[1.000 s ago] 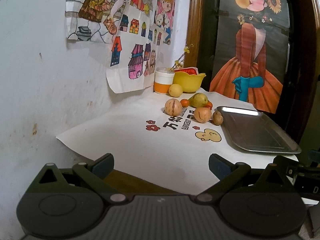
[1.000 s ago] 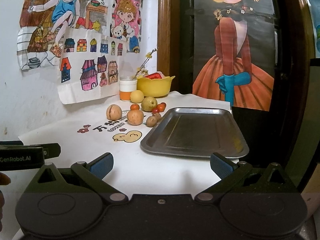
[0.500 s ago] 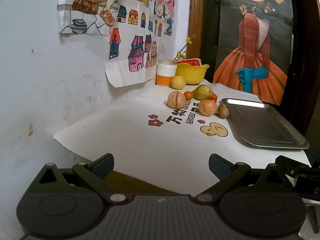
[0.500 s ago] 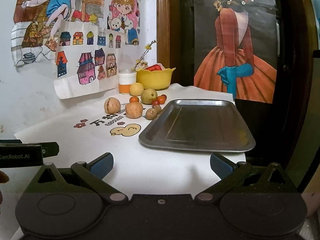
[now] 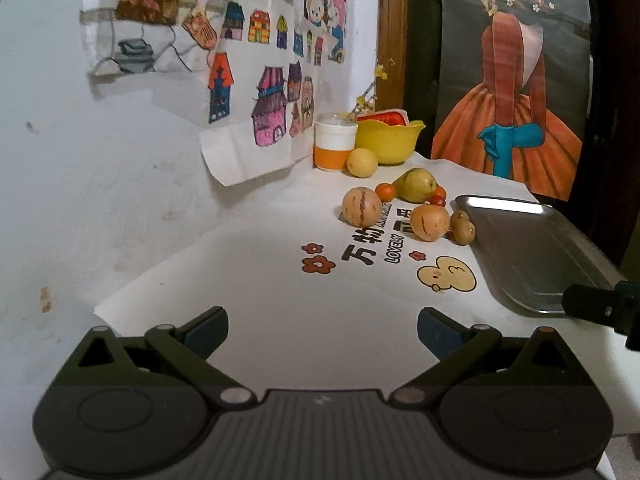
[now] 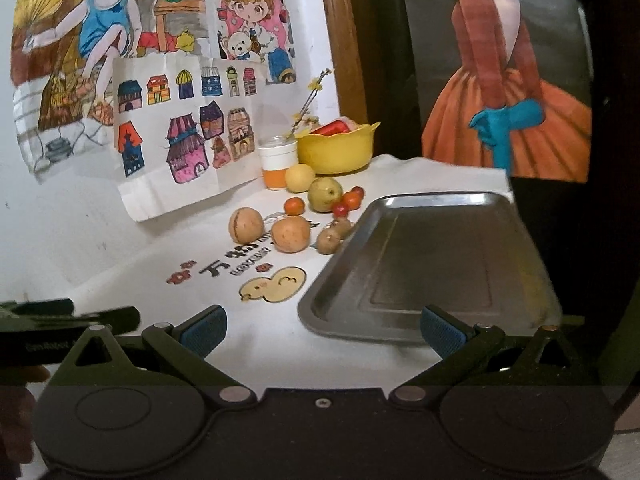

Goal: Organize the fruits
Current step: 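Grasp the brown-streaked round fruit with the left tool while the right tool grasps an orange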

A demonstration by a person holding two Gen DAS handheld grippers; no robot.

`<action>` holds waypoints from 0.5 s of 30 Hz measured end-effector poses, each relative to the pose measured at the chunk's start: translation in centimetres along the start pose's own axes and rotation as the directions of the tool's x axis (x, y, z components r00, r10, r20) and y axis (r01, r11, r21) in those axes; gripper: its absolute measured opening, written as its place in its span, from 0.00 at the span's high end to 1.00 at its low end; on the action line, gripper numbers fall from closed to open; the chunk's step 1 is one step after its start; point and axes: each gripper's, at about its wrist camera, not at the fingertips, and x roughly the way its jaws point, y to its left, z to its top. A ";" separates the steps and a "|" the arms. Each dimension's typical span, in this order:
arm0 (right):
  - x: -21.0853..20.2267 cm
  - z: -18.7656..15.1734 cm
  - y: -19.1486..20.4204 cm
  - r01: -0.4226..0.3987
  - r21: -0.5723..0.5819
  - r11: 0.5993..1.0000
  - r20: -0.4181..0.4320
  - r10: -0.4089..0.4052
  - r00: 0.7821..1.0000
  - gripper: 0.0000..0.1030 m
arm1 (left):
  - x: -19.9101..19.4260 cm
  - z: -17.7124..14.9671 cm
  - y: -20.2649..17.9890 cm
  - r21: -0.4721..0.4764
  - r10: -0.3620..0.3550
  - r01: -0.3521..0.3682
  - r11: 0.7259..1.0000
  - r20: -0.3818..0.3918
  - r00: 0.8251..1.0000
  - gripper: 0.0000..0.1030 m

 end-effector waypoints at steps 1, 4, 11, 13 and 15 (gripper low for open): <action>0.2 0.3 -0.1 -0.010 0.005 1.000 -0.001 0.010 1.000 0.00 | 0.3 0.3 0.1 -0.008 -0.008 0.008 1.000 -0.009 1.000 0.00; 0.8 1.1 -0.2 -0.029 -0.011 1.000 0.009 0.029 1.000 0.00 | 1.3 1.3 0.5 -0.033 -0.028 0.028 0.999 -0.015 0.999 0.00; 1.8 2.5 0.6 -0.090 -0.172 0.981 0.039 0.098 0.994 0.00 | 3.1 3.8 1.0 -0.031 -0.067 0.067 0.997 -0.001 0.998 0.00; 1.9 3.0 1.0 -0.131 -0.231 0.964 0.026 0.141 0.990 0.00 | 3.8 4.5 1.1 -0.032 -0.083 0.083 0.996 -0.008 0.997 0.00; 2.2 3.6 1.4 -0.146 -0.281 0.949 0.012 0.156 0.988 0.00 | 4.6 5.1 1.2 -0.037 -0.095 0.094 0.995 -0.017 0.995 0.00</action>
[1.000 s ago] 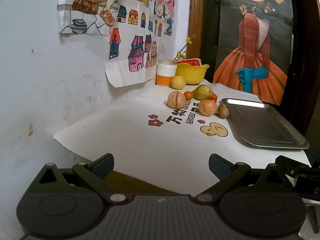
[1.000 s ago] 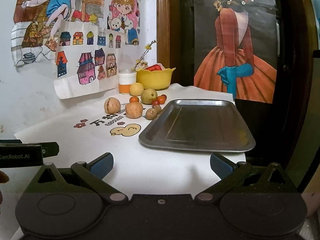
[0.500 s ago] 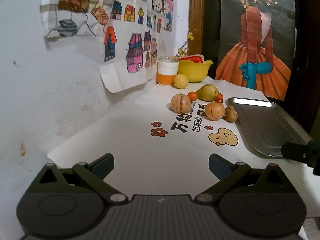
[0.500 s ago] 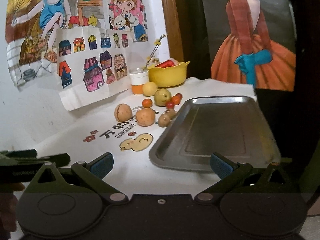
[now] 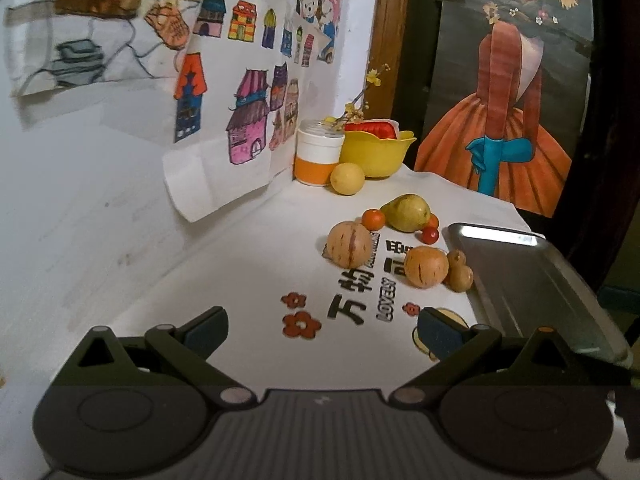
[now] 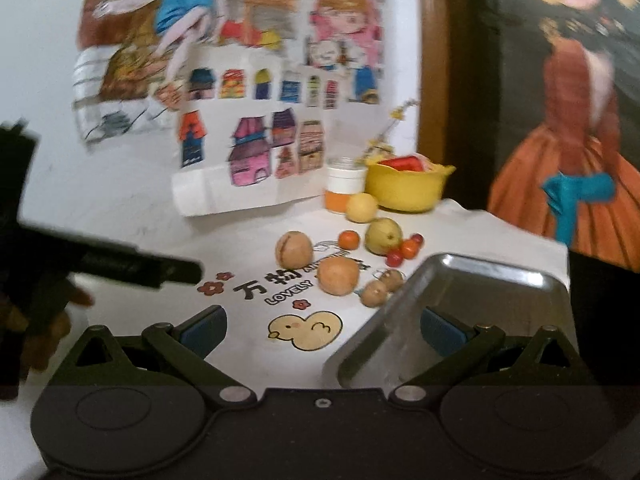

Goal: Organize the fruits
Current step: 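Grasp the brown-streaked round fruit with the left tool while the right tool grasps an orange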

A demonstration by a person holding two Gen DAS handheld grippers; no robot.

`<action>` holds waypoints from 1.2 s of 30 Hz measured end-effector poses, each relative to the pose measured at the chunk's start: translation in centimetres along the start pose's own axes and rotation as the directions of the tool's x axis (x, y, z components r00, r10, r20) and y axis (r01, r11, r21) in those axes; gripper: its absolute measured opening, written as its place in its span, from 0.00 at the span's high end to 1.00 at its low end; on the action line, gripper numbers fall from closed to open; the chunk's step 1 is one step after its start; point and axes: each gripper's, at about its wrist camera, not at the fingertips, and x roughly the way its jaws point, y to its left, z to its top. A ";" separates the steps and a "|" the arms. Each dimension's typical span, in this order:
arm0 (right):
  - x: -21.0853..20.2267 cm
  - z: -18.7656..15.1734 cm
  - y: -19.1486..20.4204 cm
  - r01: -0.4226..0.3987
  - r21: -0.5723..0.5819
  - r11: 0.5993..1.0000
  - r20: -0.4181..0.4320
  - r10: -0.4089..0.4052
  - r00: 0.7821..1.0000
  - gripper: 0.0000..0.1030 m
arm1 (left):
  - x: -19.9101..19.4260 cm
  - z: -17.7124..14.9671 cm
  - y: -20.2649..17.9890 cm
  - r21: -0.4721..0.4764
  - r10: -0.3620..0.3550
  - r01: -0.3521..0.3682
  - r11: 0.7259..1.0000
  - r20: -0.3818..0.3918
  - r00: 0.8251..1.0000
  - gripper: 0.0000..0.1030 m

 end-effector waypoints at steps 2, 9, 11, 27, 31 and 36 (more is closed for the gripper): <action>0.4 0.5 0.1 -0.013 -0.029 1.000 -0.016 0.013 1.000 0.00 | 0.9 0.5 0.2 -0.005 -0.012 0.012 1.000 -0.005 1.000 0.00; 2.2 1.7 -0.9 -0.067 -0.013 0.998 -0.048 0.067 0.997 0.00 | 4.1 2.2 0.2 -0.010 -0.052 0.052 0.999 -0.031 0.998 0.00; 3.0 2.2 -1.4 -0.065 -0.011 0.998 -0.053 0.065 0.996 0.00 | 5.0 2.7 0.2 -0.016 -0.061 0.060 0.998 -0.044 0.997 0.00; 10.9 3.9 -3.8 -0.073 -0.135 0.988 -0.180 0.048 0.982 0.01 | 12.1 4.8 0.5 -0.015 -0.058 0.057 0.998 -0.100 0.993 0.00; 12.6 3.6 -3.2 -0.096 -0.150 0.984 -0.206 0.064 0.977 0.01 | 13.6 5.1 0.6 -0.018 -0.050 0.048 0.999 -0.142 0.989 0.00; 14.1 4.0 -2.5 -0.122 -0.189 0.974 -0.211 0.081 0.974 0.08 | 14.6 5.5 0.7 -0.023 -0.042 0.039 0.999 -0.159 0.986 0.00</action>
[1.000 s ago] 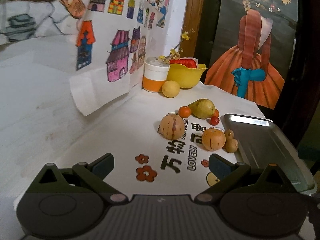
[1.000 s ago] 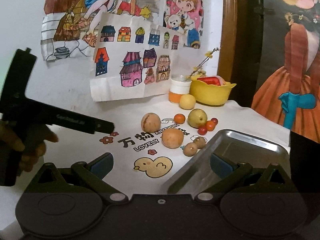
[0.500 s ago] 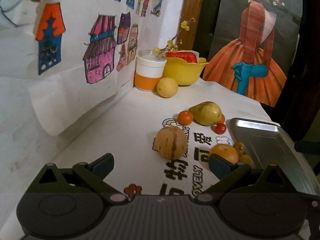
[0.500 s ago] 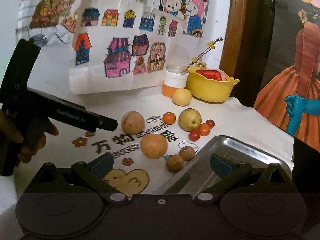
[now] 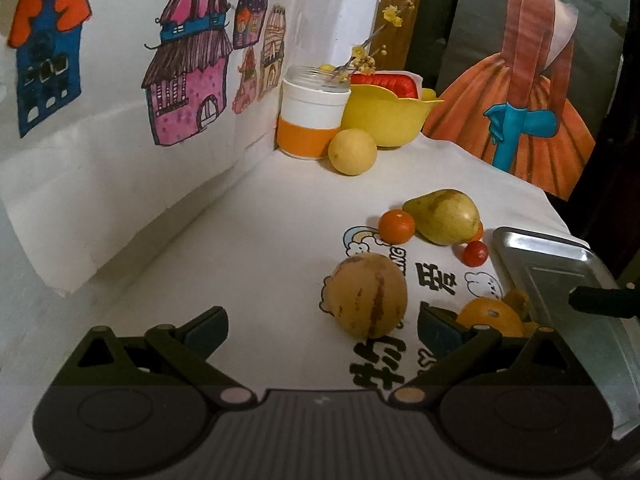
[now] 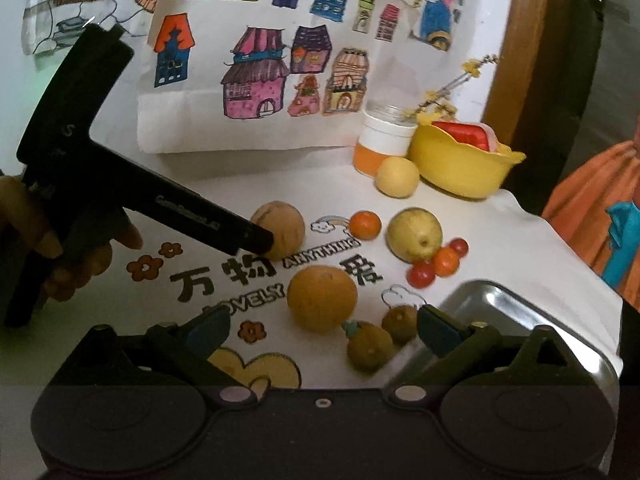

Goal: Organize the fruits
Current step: 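Grasp the brown-streaked round fruit with the left tool while the right tool grasps an orange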

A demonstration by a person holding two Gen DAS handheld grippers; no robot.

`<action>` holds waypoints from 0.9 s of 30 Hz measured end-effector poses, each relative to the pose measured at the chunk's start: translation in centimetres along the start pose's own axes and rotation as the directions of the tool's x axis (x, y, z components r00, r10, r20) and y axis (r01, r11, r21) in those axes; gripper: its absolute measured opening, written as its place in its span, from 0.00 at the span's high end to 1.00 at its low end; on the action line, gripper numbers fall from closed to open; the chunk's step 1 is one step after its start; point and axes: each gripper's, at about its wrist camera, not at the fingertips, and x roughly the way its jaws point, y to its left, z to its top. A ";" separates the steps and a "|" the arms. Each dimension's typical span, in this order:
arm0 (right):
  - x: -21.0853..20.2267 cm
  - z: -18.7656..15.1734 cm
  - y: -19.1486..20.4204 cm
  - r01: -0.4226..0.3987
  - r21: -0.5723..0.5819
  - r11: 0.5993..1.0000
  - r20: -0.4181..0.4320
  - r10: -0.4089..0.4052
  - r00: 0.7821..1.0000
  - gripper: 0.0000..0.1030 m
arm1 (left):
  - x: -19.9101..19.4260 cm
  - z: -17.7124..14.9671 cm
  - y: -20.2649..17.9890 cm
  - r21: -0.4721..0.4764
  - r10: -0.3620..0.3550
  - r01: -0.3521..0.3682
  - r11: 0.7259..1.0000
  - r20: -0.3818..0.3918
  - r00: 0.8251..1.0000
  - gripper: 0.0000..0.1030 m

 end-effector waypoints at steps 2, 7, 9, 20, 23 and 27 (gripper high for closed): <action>0.5 0.4 -0.1 -0.005 -0.008 1.000 -0.001 0.005 1.000 0.10 | 0.3 0.2 -0.1 0.002 0.005 -0.005 1.000 -0.002 1.000 0.01; 1.6 0.9 -0.3 -0.012 -0.026 1.000 -0.020 0.011 1.000 0.13 | 0.9 0.5 -0.2 0.002 0.012 -0.012 1.000 -0.002 1.000 0.01; 2.0 0.9 -0.3 -0.010 -0.028 1.000 -0.026 0.010 1.000 0.14 | 1.1 0.6 -0.3 0.007 0.014 -0.014 1.000 0.001 1.000 0.01; 3.9 1.0 -0.5 -0.032 -0.027 0.999 -0.052 0.030 0.998 0.26 | 1.9 0.7 -0.4 0.016 -0.042 0.042 0.999 -0.013 0.999 0.12; 4.1 1.2 -0.6 -0.042 -0.018 0.999 -0.047 0.041 0.998 0.27 | 2.1 0.9 -0.8 0.021 -0.060 0.060 0.998 -0.012 0.998 0.18; 4.7 1.3 -0.8 -0.053 -0.004 0.999 -0.058 0.053 0.997 0.32 | 2.4 1.0 -1.1 0.028 -0.070 0.070 0.997 -0.017 0.997 0.25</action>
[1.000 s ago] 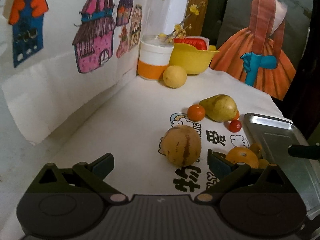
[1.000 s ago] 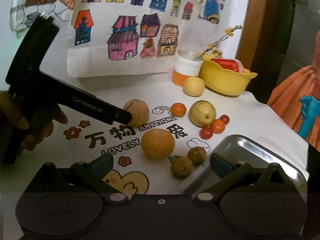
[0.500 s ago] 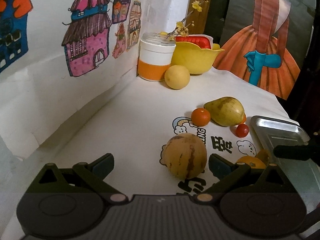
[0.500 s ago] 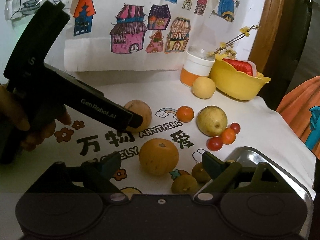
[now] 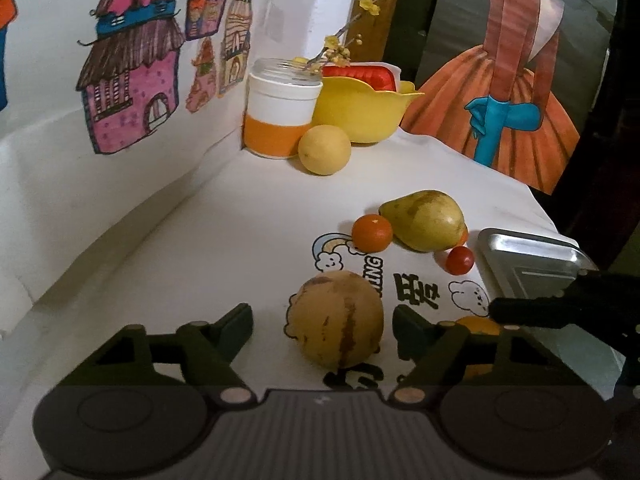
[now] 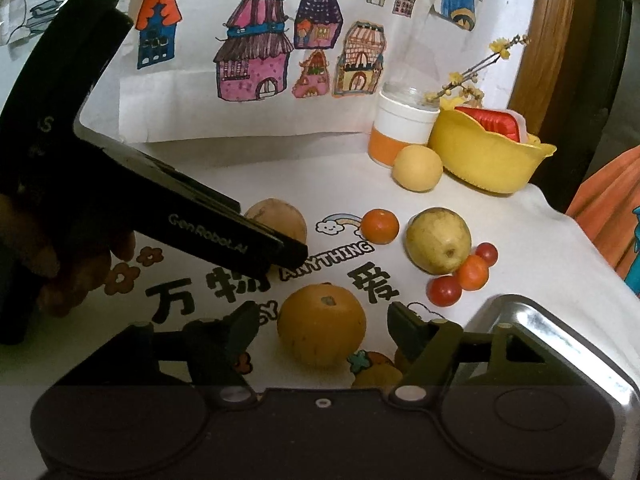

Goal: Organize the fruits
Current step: 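Grasp the brown-streaked round fruit with the left tool while the right tool grasps an orange, then carry the streaked fruit onto the metal tray with the left tool while the right tool sets the orange there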

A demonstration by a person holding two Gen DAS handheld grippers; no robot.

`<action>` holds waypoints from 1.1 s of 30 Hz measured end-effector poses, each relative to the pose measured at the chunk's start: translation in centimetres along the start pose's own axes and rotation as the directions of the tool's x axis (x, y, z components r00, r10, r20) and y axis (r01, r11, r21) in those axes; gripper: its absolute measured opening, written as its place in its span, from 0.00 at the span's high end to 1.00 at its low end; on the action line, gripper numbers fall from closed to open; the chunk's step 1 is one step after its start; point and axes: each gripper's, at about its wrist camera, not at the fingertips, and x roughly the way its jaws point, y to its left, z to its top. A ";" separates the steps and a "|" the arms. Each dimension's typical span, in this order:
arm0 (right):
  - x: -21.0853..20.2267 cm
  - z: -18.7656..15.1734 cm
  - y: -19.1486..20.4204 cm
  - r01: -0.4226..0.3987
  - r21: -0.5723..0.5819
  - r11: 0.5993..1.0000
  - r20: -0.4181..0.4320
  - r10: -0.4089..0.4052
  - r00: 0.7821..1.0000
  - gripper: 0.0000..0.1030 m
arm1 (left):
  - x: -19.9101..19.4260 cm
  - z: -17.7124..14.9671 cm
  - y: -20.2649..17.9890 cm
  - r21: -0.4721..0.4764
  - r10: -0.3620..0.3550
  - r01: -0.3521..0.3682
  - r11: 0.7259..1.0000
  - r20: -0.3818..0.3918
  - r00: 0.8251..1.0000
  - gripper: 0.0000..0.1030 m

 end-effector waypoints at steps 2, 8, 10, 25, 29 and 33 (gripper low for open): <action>0.2 0.0 -0.1 -0.008 0.005 1.000 -0.005 0.008 1.000 0.33 | 0.1 0.1 -0.1 -0.001 0.000 0.000 1.000 0.001 1.000 0.29; 0.7 -0.3 -0.2 -0.024 0.017 1.000 -0.021 0.024 0.999 0.40 | 0.2 0.1 0.1 -0.005 -0.008 0.008 1.000 0.007 1.000 0.36; 0.7 -0.4 -0.2 -0.026 0.021 0.999 -0.021 0.027 0.999 0.42 | 0.2 0.1 0.0 -0.002 -0.014 0.014 1.000 0.009 1.000 0.39; 0.5 -0.3 0.5 -0.007 -0.016 1.000 -0.007 0.007 1.000 0.53 | 0.1 -0.1 -0.6 0.002 -0.018 0.018 1.000 0.001 1.000 0.49; 0.0 -0.5 1.0 -0.031 -0.030 0.999 -0.008 0.031 1.000 0.53 | -0.4 -0.3 -0.7 -0.013 -0.024 0.024 1.000 -0.008 1.000 0.49; -0.9 -0.8 1.2 -0.046 -0.022 0.999 0.000 0.046 0.999 0.54 | -0.9 -0.7 -0.9 -0.025 -0.033 0.033 0.999 -0.017 0.999 0.50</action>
